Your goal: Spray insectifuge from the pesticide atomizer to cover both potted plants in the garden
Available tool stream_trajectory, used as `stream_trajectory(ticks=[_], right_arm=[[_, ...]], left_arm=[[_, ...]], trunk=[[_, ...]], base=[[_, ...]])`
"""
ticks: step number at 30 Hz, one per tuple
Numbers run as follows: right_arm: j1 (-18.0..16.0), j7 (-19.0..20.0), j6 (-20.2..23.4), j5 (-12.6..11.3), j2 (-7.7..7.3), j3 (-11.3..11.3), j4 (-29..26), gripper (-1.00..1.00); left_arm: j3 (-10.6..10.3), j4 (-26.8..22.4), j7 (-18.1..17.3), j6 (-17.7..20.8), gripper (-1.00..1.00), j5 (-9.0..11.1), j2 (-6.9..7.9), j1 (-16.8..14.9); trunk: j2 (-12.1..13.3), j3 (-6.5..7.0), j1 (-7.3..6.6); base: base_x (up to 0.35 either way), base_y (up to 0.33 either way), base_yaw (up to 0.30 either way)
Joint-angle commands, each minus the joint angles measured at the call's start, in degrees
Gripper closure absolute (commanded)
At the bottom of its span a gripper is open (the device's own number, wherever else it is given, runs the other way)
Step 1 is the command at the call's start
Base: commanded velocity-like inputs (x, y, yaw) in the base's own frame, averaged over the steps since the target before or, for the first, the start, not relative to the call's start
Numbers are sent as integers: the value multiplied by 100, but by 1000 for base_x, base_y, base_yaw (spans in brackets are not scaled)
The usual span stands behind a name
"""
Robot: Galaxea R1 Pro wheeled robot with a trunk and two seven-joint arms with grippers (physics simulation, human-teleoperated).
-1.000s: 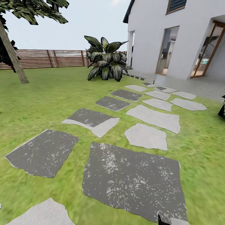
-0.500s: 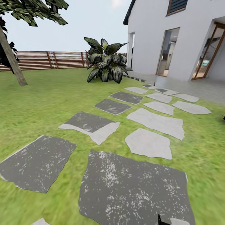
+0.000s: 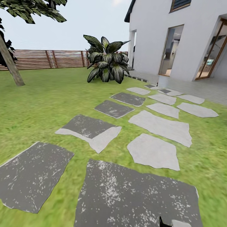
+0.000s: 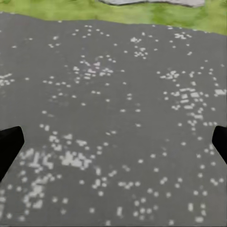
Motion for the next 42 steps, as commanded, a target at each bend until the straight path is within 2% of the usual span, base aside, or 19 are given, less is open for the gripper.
stream_trajectory(ticks=[1, 42], right_arm=[[-3, -13, -16, 8, 0, -7, 5, -100], [-3, -26, -25, -15, -24, -21, -96, -100]], left_arm=[[9, 6, -3, -18, -100, 3, -1, -3], [8, 7, 6, -18, -100, 3, -1, 4]], trunk=[[-2, -5, 2], [-2, -5, 2]], base=[[337, 0, 0], [337, 0, 0]])
